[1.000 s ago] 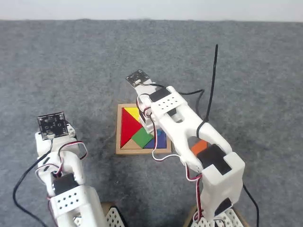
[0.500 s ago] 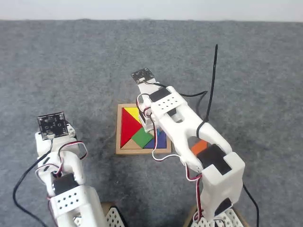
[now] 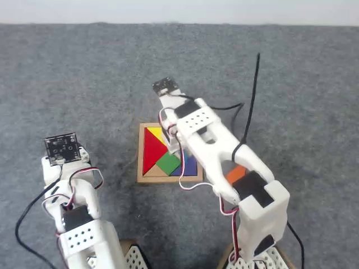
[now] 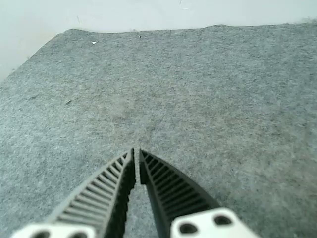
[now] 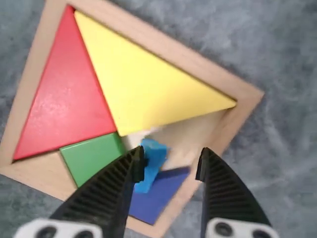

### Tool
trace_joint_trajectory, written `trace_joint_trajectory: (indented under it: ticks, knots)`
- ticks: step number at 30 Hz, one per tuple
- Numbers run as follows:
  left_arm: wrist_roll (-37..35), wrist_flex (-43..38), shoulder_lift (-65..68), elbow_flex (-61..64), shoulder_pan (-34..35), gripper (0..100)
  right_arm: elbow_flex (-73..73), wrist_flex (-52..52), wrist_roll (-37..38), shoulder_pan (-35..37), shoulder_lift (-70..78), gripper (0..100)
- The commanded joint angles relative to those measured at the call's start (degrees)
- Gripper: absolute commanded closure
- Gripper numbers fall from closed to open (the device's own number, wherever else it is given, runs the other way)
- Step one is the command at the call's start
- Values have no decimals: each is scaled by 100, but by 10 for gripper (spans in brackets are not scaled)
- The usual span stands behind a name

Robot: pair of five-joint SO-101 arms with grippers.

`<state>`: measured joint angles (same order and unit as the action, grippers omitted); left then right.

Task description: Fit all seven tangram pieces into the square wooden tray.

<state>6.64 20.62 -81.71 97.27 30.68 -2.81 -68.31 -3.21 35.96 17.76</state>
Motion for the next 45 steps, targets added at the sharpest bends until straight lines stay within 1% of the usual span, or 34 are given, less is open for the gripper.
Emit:
trace_joint_trajectory:
  ticks: [1,5,10,12,14,16,17,18,20,24,28,36,40,45]
  knots:
    - [-44,-158,-97,-198,-44,985,492,-242,299,-286,-101,822]
    - [-44,-158,-97,-198,-44,985,492,-268,651,-453,-40,822]
    - [-44,-158,-97,-198,-44,985,536,-374,721,-514,-207,823]
    - [-44,-158,-97,-198,-44,985,501,-400,1002,-488,-312,834]
    - [-44,-158,-97,-198,-44,985,492,-400,1204,-488,-321,901]
    - [-44,-158,-97,-198,-44,985,492,-374,1345,-488,-233,994]
    - [-44,-158,-97,-198,-44,985,492,-330,1407,-479,-163,992]
    - [-44,-158,-97,-198,-44,985,510,-268,1512,-444,-75,969]
    - [-44,-158,-97,-198,-44,985,510,-57,1837,-391,119,951]
    - [-44,-158,-97,-198,-44,985,536,119,2268,-180,444,991]
    - [-44,-158,-97,-198,-44,985,536,163,2462,84,646,990]
    - [-44,-158,-97,-198,-44,985,527,-4,3103,681,655,990]
    - [-44,-158,-97,-198,-53,985,615,-84,3103,629,453,990]
    - [-44,-158,-97,-198,-53,985,897,-857,3121,127,-523,990]
